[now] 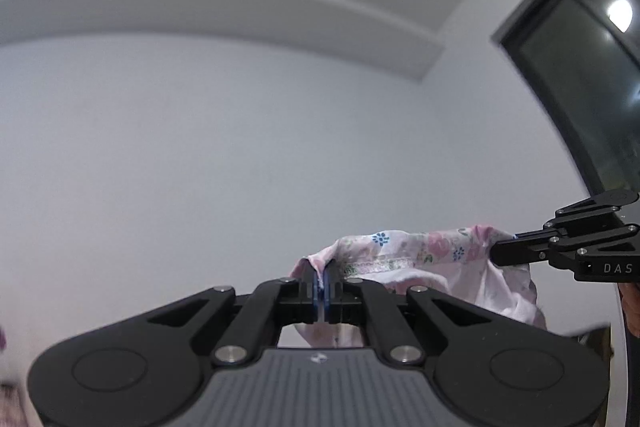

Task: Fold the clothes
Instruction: 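Grasp the pink floral dress with both grippers and lift it, then lay the dress down on the table and open both grippers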

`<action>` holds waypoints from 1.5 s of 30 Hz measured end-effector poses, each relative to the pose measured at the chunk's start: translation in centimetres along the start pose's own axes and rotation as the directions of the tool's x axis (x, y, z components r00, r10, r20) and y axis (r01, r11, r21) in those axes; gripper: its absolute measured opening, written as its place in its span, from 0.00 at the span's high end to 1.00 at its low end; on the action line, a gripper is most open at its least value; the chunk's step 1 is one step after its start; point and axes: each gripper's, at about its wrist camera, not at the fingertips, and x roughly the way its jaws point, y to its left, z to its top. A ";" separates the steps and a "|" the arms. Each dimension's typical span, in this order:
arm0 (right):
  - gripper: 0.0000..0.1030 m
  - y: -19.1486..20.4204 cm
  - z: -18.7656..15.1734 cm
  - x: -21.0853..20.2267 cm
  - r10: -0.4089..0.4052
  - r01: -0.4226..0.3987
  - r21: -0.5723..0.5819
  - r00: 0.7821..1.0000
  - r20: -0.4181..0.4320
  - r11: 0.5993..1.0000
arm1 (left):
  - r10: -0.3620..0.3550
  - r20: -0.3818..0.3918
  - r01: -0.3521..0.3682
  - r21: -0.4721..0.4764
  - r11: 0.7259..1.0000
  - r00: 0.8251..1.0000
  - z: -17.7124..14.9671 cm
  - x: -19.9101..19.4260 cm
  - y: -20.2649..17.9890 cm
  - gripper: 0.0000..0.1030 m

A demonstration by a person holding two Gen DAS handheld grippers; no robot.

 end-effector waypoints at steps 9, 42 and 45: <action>0.99 -4.2 2.6 4.1 -0.096 0.098 0.028 0.994 -0.045 0.995 | -0.039 -0.133 0.023 -0.116 0.993 0.990 0.0 8.7 2.1 0.98; 0.94 11.3 -32.8 11.6 0.536 0.001 0.662 0.586 -0.608 0.749 | -0.140 -0.923 -0.169 -0.212 0.963 0.360 -39.6 14.9 -0.3 1.00; 0.97 9.5 -33.6 11.2 0.465 0.073 0.628 0.607 -0.645 0.775 | -0.044 -0.926 -0.356 -0.187 0.916 0.374 -37.7 10.1 3.3 1.00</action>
